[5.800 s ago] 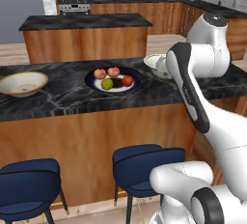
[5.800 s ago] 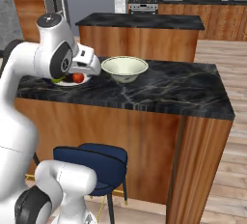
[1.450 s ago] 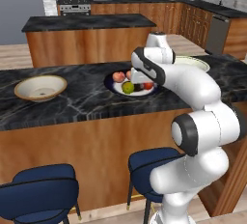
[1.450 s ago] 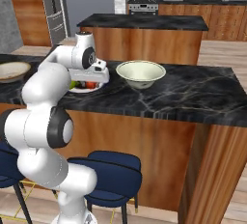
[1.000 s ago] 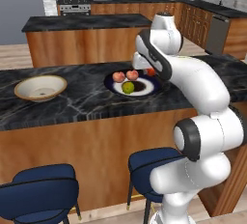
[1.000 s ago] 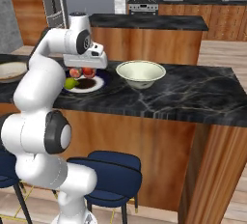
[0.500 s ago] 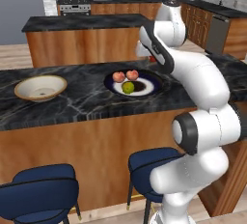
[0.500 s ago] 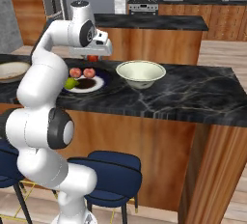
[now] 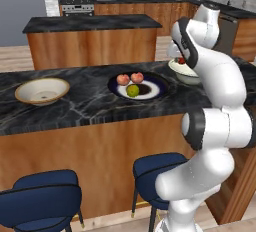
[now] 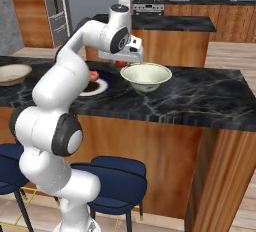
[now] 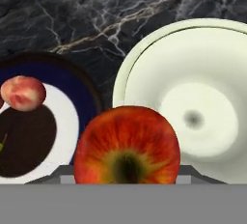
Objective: Take the fruits from the plate on the dining counter and place two fruits in each bowl.
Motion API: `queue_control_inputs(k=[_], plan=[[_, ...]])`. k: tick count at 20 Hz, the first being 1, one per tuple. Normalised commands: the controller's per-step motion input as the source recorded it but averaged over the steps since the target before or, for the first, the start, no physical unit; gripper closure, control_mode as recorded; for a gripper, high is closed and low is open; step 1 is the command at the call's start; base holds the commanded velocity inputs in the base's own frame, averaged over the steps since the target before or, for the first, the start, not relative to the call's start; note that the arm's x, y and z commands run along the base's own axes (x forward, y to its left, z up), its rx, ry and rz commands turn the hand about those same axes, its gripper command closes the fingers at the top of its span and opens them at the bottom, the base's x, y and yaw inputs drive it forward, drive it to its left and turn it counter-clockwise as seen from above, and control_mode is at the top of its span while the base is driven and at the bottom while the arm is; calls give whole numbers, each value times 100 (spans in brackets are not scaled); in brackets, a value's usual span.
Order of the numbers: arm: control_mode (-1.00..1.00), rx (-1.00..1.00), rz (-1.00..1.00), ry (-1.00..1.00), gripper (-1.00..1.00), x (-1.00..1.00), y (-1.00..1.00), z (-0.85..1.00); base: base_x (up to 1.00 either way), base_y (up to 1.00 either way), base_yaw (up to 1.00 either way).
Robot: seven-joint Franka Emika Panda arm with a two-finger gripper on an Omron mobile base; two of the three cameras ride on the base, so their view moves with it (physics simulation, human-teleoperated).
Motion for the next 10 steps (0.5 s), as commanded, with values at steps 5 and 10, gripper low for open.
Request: queue_control_inputs(k=[5, 10], plan=[[-100, 3, 0, 21, 100, 10, -44, 0, 0, 0, 0], [-100, -6, 0, 30, 100, 46, -1, 0, 0, 0, 0]])
